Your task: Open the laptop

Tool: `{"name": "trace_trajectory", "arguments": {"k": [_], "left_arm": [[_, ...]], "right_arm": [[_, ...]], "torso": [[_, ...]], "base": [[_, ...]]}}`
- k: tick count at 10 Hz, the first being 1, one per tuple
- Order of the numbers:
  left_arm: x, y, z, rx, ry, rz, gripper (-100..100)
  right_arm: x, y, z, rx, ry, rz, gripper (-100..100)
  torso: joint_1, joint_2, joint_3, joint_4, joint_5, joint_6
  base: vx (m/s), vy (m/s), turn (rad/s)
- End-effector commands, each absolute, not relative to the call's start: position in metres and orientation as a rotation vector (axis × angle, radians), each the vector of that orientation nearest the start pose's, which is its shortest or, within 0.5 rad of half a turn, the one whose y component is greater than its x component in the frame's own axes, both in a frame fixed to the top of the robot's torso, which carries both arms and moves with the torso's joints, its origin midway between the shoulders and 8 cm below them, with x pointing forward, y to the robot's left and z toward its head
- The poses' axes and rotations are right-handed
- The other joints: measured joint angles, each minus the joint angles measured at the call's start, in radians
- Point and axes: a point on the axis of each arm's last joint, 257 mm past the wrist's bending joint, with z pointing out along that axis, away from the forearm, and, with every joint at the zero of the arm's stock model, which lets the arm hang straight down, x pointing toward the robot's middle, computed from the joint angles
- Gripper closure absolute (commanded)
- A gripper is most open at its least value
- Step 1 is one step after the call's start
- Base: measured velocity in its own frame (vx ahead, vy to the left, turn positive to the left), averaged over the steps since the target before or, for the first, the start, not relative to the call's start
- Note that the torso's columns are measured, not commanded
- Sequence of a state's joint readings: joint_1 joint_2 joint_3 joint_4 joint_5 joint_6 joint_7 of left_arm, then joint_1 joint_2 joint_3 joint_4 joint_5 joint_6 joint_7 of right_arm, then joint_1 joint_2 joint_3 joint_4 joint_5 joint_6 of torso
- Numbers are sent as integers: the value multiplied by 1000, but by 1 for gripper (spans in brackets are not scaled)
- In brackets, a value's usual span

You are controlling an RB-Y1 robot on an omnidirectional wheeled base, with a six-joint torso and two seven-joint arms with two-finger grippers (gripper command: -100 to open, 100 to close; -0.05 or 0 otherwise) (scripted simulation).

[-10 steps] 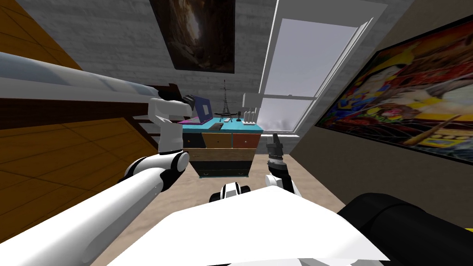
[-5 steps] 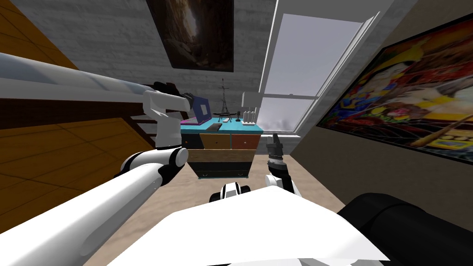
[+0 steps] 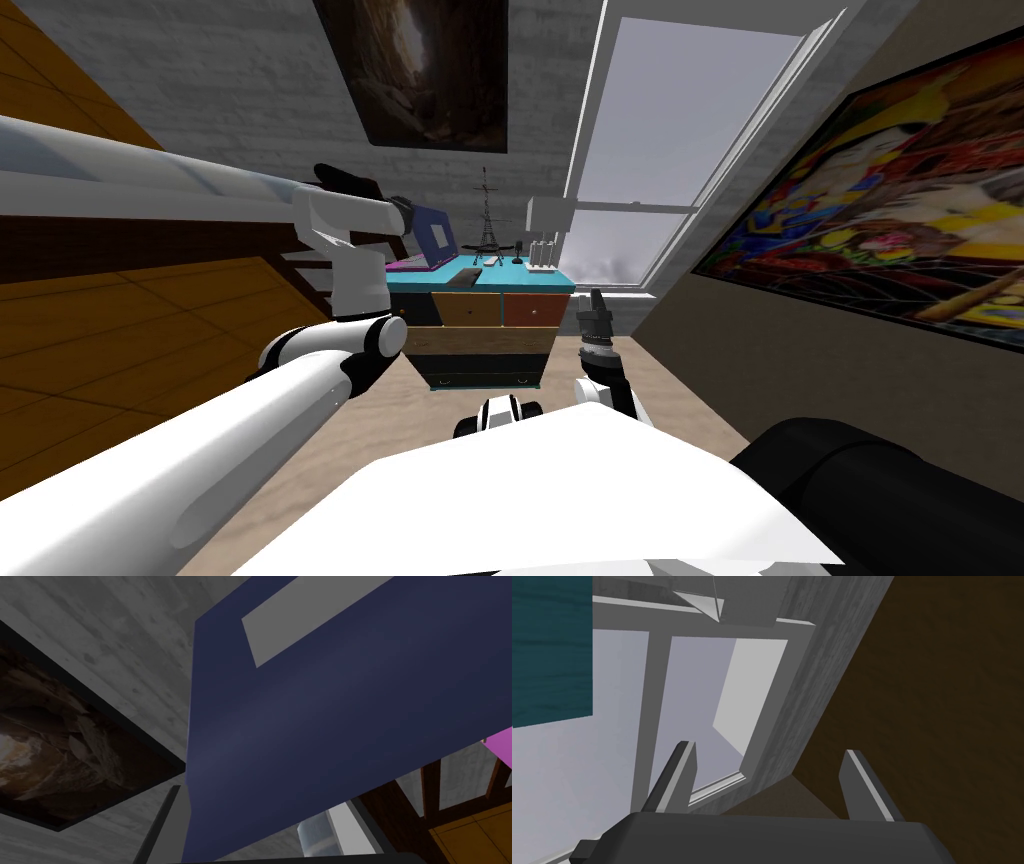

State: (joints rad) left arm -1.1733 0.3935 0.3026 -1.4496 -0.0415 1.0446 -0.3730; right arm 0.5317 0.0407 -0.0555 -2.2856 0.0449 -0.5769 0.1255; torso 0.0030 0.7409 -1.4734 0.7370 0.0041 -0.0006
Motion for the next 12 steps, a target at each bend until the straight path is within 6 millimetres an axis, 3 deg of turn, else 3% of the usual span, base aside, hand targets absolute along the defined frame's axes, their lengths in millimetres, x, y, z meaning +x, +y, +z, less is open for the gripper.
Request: {"name": "trace_trajectory", "arguments": {"k": [1, 7, 12], "left_arm": [[663, 329, 232, -1043, 1247, -802, 100], [659, 341, 225, -1181, 1227, -916, 100], [658, 354, 201, -1390, 1179, -1087, 100]], "right_arm": [[324, -295, 31, 561, 599, 1099, 0], [324, -295, 31, 561, 599, 1099, 0], [324, -295, 31, 561, 599, 1099, 0]], "torso": [[-1, -1, -1, -1, -1, 0], [-4, 0, -1, 3, -5, 1], [-3, 2, 1, 5, -5, 0]], "base": [[26, 32, 24], [17, 25, 24], [20, 34, 31]]}}
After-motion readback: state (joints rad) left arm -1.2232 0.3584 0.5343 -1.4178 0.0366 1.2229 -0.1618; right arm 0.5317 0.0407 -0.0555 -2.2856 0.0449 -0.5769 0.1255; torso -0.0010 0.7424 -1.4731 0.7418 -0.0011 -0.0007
